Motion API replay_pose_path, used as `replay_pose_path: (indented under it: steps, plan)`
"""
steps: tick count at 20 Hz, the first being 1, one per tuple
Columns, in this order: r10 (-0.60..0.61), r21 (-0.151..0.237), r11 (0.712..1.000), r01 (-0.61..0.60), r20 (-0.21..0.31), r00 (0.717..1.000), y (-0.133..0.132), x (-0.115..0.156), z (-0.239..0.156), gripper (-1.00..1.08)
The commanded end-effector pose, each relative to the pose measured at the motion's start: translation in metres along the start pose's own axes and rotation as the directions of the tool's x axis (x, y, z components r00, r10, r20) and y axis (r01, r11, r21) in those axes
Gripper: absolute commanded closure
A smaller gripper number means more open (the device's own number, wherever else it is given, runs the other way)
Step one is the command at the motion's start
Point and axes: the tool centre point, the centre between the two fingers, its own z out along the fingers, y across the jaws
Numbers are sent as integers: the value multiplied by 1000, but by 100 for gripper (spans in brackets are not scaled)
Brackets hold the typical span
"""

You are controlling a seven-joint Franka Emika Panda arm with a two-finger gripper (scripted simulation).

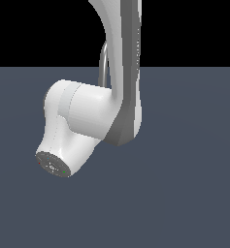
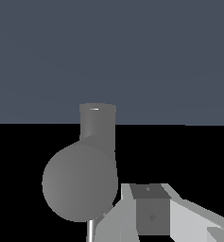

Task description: Turn on the faucet by rotating a designated handle.

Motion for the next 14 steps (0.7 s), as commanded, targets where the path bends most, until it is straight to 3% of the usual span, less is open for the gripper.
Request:
replay_pose_path:
  steps: [1, 14]
  plan:
    - [1, 1, 1000, -1, 0, 1000, 0, 0, 0, 108]
    - [10, -3, 1000, -10, 38, 999, -42, -42, -1, 108]
